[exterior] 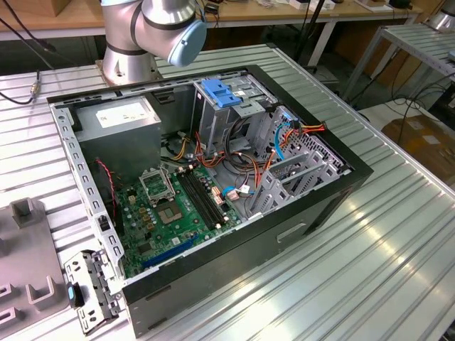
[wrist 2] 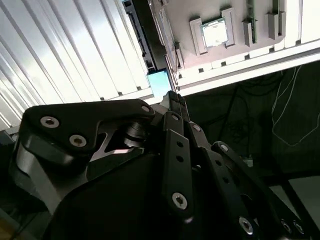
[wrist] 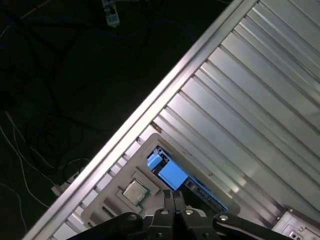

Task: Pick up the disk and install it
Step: 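Pick up the disk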

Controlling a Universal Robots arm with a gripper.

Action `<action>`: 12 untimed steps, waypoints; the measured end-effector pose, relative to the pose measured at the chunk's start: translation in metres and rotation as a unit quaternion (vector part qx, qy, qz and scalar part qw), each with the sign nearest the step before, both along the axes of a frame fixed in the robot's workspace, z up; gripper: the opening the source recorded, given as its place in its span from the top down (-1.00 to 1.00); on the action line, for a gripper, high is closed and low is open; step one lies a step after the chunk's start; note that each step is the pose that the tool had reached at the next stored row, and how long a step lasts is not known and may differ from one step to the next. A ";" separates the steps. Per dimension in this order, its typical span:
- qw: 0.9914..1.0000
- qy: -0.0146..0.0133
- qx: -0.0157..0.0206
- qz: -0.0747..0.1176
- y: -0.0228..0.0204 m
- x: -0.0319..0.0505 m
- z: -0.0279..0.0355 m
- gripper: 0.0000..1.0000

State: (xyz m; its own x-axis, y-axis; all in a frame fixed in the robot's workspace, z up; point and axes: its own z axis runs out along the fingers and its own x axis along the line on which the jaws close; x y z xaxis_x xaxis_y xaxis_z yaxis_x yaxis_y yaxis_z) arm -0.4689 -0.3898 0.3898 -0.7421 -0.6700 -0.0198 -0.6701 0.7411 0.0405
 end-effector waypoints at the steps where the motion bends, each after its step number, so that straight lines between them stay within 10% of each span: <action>1: 1.000 0.000 0.000 0.011 0.0000 0.0000 -0.0001 0.79; 6: 0.998 0.000 0.000 0.068 0.0000 0.0000 -0.0008 0.79; 12: 0.991 0.000 -0.001 0.134 0.0000 0.0000 -0.0015 0.79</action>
State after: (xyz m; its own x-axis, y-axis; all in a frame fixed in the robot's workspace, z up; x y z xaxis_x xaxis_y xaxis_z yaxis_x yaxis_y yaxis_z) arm -0.4689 -0.3899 0.3882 -0.5381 -0.8427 -0.0190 -0.8426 0.5371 0.0397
